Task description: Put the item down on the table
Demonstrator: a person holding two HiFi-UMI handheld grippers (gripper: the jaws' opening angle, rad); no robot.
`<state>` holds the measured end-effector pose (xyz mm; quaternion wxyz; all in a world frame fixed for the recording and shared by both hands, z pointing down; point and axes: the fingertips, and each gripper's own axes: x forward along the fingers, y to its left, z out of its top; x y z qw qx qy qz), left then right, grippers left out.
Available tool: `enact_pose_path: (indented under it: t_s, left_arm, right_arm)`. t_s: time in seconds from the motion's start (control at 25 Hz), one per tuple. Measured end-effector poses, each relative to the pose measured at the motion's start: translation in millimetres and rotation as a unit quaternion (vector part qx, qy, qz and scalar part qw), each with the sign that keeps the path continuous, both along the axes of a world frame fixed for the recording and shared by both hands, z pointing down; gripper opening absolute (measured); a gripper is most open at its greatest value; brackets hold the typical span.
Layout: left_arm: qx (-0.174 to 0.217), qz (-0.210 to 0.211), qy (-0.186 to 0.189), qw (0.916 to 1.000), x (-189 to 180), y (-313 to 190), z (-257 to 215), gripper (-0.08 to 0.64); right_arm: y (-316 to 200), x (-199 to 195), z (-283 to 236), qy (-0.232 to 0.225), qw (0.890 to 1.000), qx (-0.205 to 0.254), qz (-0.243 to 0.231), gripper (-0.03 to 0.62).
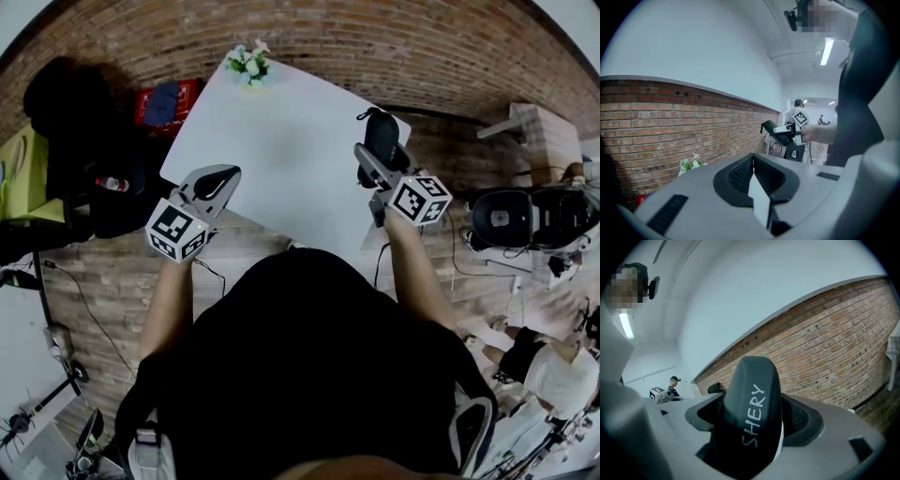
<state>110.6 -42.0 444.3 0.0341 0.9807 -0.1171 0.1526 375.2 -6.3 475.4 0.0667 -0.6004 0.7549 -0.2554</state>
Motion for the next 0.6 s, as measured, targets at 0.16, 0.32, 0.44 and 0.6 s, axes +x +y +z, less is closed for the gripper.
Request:
enact_pose_path:
  t_s: [0.16,0.32,0.44,0.6]
  left_arm:
    - [0.001,-0.002,0.0,1.0,-0.6,1.4,-4.5,0.011]
    - [0.002,-0.006,0.0,1.0,-5.0,5.8,-4.3,0.011]
    - [0.004,-0.006,0.001,1.0,-4.7,9.4,-5.5,0.011]
    - [0.009,-0.003,0.006,0.9999,0.3,8.9,-10.9,0.011]
  right_arm:
    - [-1.0,0.7,-2.2,0.0,1.0,-0.001,-0.003,0.388]
    - [2.0,0.3,-5.0,0.001,1.0,0.003,-0.002,0.388]
    - [6.3,0.9,-8.6,0.002,1.0,0.006,-0.003,0.388]
    - [6.9,1.8,-12.5,0.006,1.0,0.007,-0.005,0.388]
